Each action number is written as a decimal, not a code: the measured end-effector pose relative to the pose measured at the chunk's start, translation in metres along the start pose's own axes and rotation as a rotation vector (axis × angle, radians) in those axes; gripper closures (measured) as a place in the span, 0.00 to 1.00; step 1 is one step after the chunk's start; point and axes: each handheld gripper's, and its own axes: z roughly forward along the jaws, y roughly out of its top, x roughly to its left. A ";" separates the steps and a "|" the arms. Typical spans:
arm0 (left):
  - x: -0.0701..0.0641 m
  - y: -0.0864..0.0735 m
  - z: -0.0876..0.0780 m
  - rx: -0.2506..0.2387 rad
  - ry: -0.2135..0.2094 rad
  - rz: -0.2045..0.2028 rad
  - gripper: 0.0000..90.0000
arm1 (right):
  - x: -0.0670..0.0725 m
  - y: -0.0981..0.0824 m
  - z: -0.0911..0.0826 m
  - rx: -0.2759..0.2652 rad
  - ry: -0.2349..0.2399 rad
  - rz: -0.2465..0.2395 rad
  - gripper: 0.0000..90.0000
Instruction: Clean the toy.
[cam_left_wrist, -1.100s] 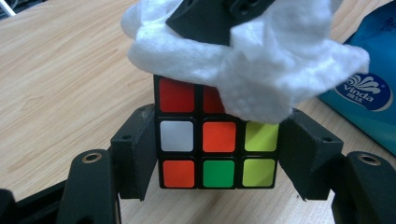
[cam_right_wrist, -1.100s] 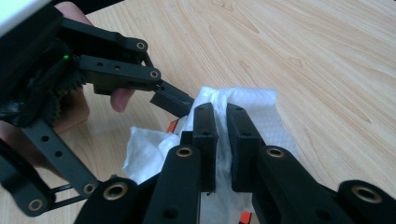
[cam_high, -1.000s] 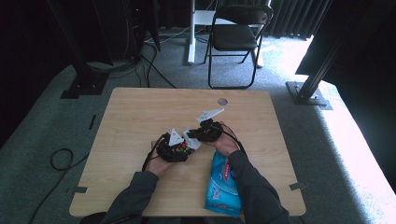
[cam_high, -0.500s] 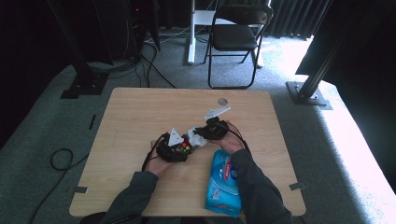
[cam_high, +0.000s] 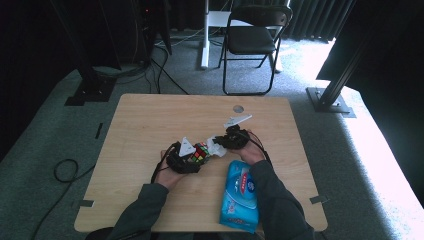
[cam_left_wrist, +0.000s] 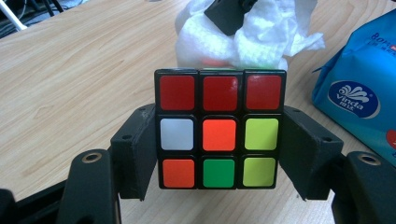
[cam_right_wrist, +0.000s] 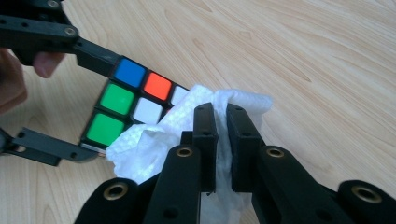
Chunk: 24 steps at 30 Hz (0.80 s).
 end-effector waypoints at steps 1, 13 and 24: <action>0.000 0.000 0.000 0.000 0.000 0.000 0.38 | 0.000 0.000 0.000 0.000 0.000 0.000 0.93; -0.004 0.000 0.002 0.006 -0.019 0.013 0.38 | 0.010 0.009 0.004 -0.018 0.049 -0.015 0.93; -0.003 -0.002 0.006 0.020 -0.016 0.011 0.38 | 0.021 0.016 0.004 -0.032 0.110 -0.047 0.93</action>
